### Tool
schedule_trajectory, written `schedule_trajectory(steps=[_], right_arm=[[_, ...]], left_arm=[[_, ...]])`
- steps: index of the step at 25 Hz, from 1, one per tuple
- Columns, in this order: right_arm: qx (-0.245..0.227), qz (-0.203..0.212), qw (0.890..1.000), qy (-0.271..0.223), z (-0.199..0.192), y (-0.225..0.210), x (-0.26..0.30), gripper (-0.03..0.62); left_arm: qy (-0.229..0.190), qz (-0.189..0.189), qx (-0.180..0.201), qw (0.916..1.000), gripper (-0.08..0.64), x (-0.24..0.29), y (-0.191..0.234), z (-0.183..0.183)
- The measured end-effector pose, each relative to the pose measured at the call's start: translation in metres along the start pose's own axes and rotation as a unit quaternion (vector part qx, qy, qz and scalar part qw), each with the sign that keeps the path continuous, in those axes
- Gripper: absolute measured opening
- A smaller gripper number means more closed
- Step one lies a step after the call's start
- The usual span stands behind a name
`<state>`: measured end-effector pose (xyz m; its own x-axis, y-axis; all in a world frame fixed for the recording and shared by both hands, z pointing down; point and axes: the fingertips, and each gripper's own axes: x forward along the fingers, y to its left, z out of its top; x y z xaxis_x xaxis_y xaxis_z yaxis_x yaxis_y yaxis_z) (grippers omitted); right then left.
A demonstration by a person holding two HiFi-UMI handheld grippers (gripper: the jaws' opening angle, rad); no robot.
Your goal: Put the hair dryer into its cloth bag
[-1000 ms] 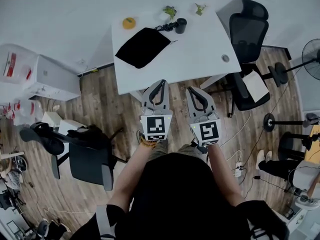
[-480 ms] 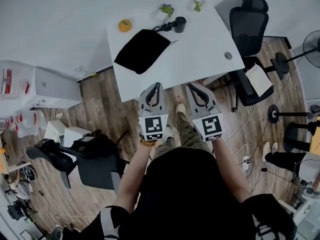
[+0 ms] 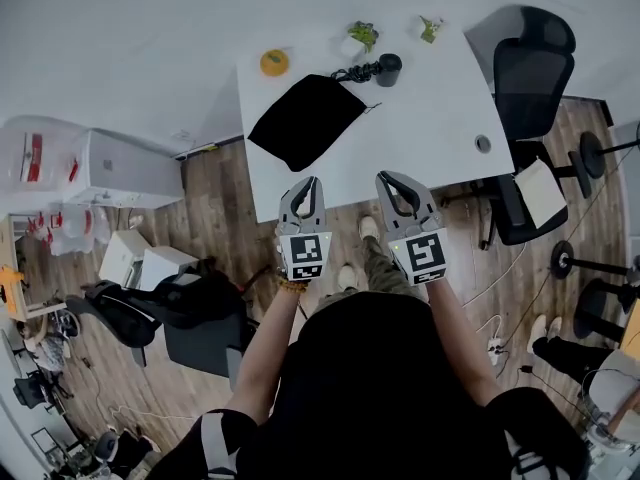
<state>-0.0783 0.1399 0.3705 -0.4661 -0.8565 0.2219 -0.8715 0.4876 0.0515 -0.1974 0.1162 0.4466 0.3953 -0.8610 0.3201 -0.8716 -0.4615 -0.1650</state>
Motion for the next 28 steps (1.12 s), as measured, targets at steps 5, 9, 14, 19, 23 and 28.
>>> schedule_trajectory(steps=[5,9,14,19,23,28], right_arm=[[0.000,0.015,1.000,-0.002,-0.003,-0.048,0.032,0.031],[0.012,0.032,0.999,0.005,-0.014,-0.085,0.051,0.031],[0.004,0.054,0.998,0.022,-0.037,-0.119,0.080,0.031],[0.005,0.071,0.996,0.047,-0.052,-0.132,0.089,0.031],[0.005,0.079,0.994,0.076,-0.065,-0.131,0.097,0.031],[0.000,0.101,0.990,0.098,-0.072,-0.115,0.103,0.031]], left_arm=[[0.028,0.014,0.017,0.9994,0.026,0.046,0.015,-0.003],[0.066,0.008,0.024,0.9975,0.026,0.076,0.012,-0.016],[0.133,0.020,0.001,0.9909,0.026,0.089,0.014,-0.061],[0.195,0.037,-0.017,0.9800,0.029,0.083,0.025,-0.110],[0.234,0.034,-0.022,0.9713,0.148,0.094,0.039,-0.147],[0.265,0.040,-0.024,0.9632,0.158,0.106,0.058,-0.177]])
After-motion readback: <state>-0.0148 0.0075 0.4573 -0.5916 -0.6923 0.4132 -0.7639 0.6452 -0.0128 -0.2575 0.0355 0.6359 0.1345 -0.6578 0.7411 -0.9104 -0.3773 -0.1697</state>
